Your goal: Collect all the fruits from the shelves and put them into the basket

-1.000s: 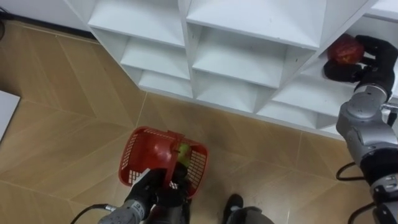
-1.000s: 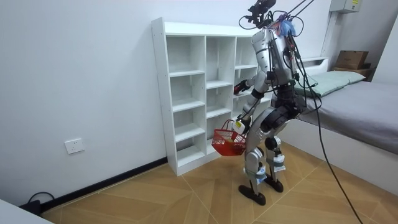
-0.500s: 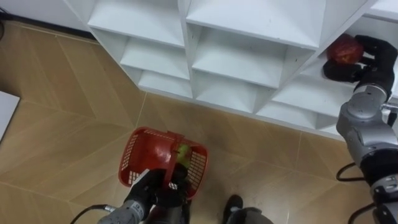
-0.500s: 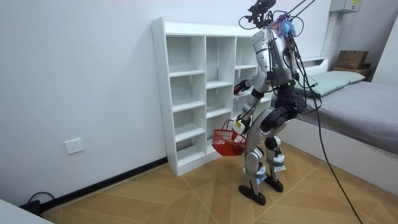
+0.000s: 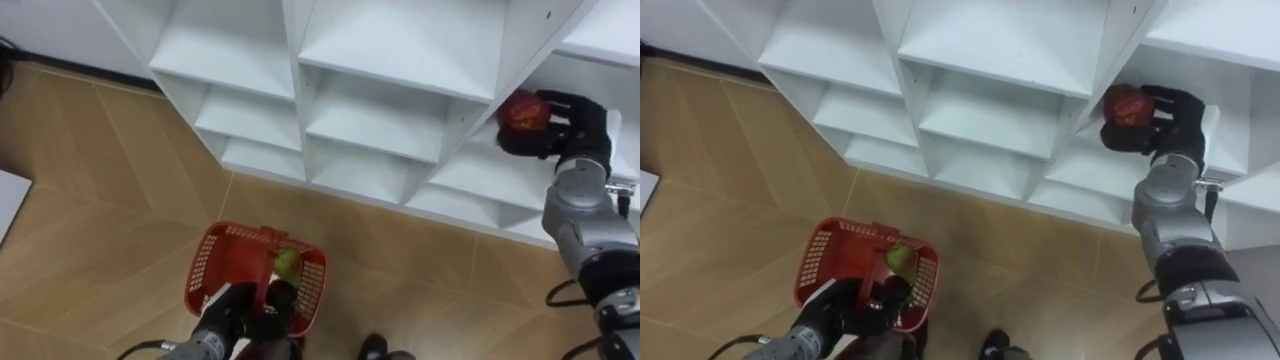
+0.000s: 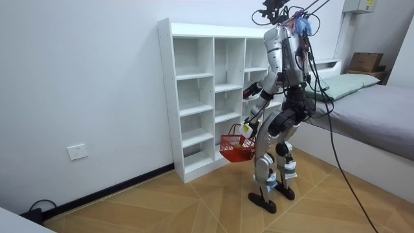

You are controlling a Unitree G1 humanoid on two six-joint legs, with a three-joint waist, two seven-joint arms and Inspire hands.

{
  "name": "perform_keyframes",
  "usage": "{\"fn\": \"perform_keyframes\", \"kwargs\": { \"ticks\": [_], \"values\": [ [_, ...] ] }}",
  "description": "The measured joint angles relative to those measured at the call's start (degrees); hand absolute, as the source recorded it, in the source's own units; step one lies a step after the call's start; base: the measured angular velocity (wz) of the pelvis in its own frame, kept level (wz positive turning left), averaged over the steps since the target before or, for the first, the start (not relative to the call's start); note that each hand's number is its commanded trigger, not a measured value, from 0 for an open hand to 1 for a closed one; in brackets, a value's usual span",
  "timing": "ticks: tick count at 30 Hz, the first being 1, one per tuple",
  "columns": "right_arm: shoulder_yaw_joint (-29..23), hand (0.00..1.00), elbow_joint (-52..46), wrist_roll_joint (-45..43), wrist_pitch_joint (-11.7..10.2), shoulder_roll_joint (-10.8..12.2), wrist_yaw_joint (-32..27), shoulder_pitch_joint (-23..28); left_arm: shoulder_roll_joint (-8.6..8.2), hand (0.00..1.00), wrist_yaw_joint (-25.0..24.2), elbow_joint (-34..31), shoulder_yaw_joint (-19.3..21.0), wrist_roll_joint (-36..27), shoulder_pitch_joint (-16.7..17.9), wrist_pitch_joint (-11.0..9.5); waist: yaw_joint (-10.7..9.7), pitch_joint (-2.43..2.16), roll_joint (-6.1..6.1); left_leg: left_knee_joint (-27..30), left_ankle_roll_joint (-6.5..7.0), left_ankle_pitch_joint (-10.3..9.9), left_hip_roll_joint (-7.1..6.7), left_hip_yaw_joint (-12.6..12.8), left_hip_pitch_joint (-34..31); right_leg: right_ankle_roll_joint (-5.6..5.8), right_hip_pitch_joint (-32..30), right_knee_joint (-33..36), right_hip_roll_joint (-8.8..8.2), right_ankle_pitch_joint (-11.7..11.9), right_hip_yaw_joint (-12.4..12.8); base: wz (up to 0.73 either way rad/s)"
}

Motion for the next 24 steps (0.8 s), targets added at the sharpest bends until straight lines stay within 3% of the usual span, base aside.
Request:
{"fn": "perform_keyframes", "kwargs": {
  "ticks": [3, 7, 12, 18, 19, 20, 22, 24],
  "values": [
    [0.0, 1.0, 1.82, 2.28, -0.15, -0.07, 2.43, 0.07, 0.07, 1.0, -0.02, 0.67, 0.52, -0.02, -0.6, -0.11, -0.43, -0.01, 0.01, -0.75, 0.0, 0.0, 0.52, 0.16, 1.53, 0.13, 2.32, -2.31, 0.74, 0.7, -0.31, 0.01],
    [-0.01, 1.0, 1.92, 4.98, -0.15, -0.1, 5.93, 0.57, 0.79, 1.0, 0.06, 0.64, 0.58, -0.09, -1.32, -0.2, -2.89, -0.05, 0.11, -1.0, 0.02, -0.01, 0.69, 0.54, 2.51, 0.27, 4.27, -3.29, 0.74, 0.81, -1.53, 0.11],
    [-0.21, 1.0, 0.8, 4.72, -0.11, -0.12, 8.25, 1.83, 0.47, 1.0, 0.1, 0.62, 2.18, -0.09, -1.92, -0.2, -3.32, -0.15, 0.19, -3.21, 0.01, -0.02, 0.73, 1.42, 6.47, 0.34, 7.5, -4.95, 0.92, 0.94, -1.24, -0.06],
    [-0.42, 1.0, -13.43, 4.26, -0.29, 0.02, 9.02, 8.97, 0.37, 1.0, 0.02, 0.39, 4.12, -0.6, -1.73, -0.18, -5.63, -0.63, 0.17, -4.02, -0.29, -0.21, 1.08, 1.69, 11.09, 0.46, 12.8, -7.63, 1.71, 1.21, -1.11, -0.03],
    [-0.42, 1.0, -14.79, 4.31, -0.32, 0.22, 9.3, 11.09, 0.4, 1.0, 0.02, 0.32, 4.14, -0.78, -1.5, -0.18, -5.7, -0.99, -0.01, -4.15, -0.3, -0.22, 1.11, 1.68, 12.61, 0.53, 14.62, -8.64, 1.88, 1.27, -1.1, 0.0],
    [-0.41, 1.0, -16.3, 4.35, -0.28, 0.39, 9.54, 13.79, 0.37, 1.0, 0.08, 0.1, 4.13, -0.82, -1.28, -0.17, -5.88, -1.79, -0.09, -4.61, -0.34, -0.24, 1.17, 1.73, 13.96, 0.64, 16.3, -9.93, 2.17, 1.46, -1.05, 0.0],
    [-0.31, 1.0, -20.3, 4.27, -0.15, 0.58, 9.86, 18.78, 0.24, 1.0, 0.61, -1.15, 4.26, -1.19, -0.74, -0.18, -5.96, -2.76, -0.19, -5.07, -0.57, -0.38, 1.26, 1.8, 15.88, 0.74, 18.32, -11.23, 2.53, 1.76, -0.72, -0.15],
    [-0.14, 1.0, -24.28, 4.32, -0.13, 1.12, 11.3, 22.89, 0.2, 1.0, 0.73, -3.54, 4.83, -1.43, 0.94, -0.23, -5.98, -2.96, -0.34, -6.07, -0.7, -0.46, 1.28, 2.47, 18.5, 0.78, 20.4, -11.43, 2.71, 1.81, 0.31, -0.32]
  ]
}}
